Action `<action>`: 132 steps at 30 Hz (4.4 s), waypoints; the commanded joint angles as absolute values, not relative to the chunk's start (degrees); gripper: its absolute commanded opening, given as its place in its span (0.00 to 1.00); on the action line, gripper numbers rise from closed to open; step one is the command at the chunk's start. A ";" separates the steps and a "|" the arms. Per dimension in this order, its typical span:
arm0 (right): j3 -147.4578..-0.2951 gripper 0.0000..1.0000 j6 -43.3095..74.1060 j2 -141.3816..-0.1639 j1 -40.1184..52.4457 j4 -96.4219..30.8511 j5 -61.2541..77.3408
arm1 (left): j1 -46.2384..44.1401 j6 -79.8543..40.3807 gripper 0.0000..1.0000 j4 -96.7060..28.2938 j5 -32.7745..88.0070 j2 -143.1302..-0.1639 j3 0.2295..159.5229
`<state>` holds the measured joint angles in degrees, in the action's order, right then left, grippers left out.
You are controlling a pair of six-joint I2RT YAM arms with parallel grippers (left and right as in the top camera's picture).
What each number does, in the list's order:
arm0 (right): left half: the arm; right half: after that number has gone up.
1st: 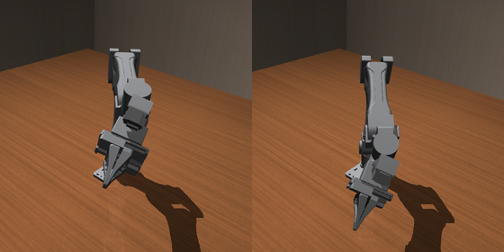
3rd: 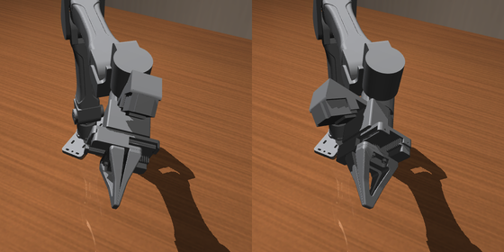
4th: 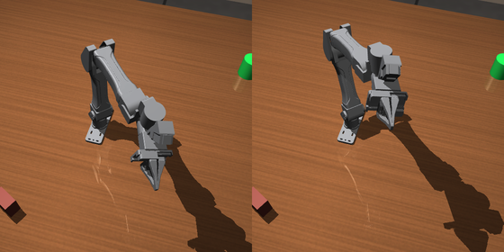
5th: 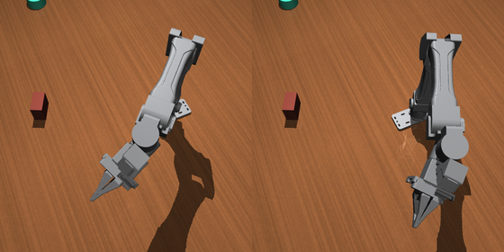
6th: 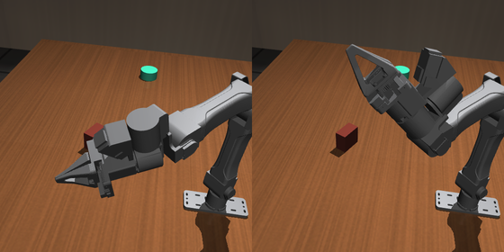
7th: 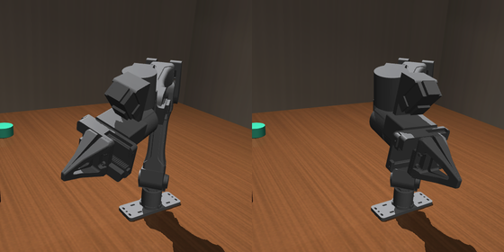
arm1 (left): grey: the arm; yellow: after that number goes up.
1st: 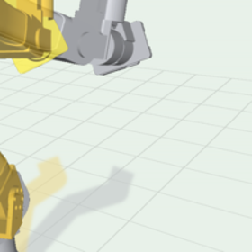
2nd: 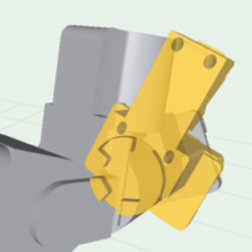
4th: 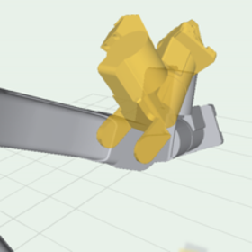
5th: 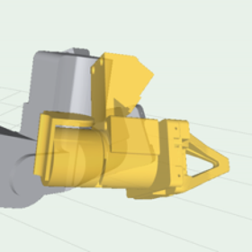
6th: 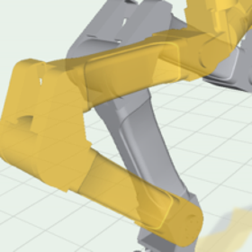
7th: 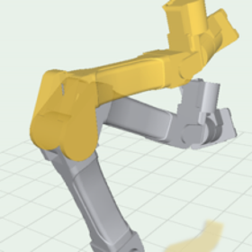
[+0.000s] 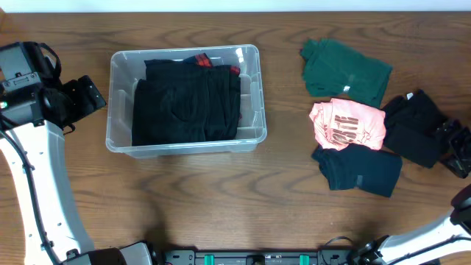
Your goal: Pack container
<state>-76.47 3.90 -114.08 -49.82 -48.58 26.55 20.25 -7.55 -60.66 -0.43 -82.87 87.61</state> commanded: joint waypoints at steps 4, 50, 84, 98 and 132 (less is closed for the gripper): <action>-77.12 0.99 2.44 -116.68 -49.95 -46.26 26.30 | 20.51 -8.01 0.98 -60.82 -0.91 -83.07 87.50; -64.49 0.48 2.98 -122.80 -54.96 -34.02 30.48 | 20.51 -8.03 0.98 -60.82 -0.91 -83.07 87.50; -64.82 0.01 38.96 -82.02 -23.20 -3.57 66.67 | 20.49 -8.03 0.98 -60.82 -0.91 -83.07 87.50; -64.84 0.01 51.48 -95.00 17.82 37.58 50.11 | 20.51 -8.01 0.98 -60.82 -0.91 -83.07 87.50; -70.65 0.46 41.06 -112.22 27.90 13.47 47.66 | 20.51 -8.01 0.98 -60.82 -0.91 -83.07 87.50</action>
<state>-70.08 42.24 -114.89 27.97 14.28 47.59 20.25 -7.53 -60.66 -0.43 -82.87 87.61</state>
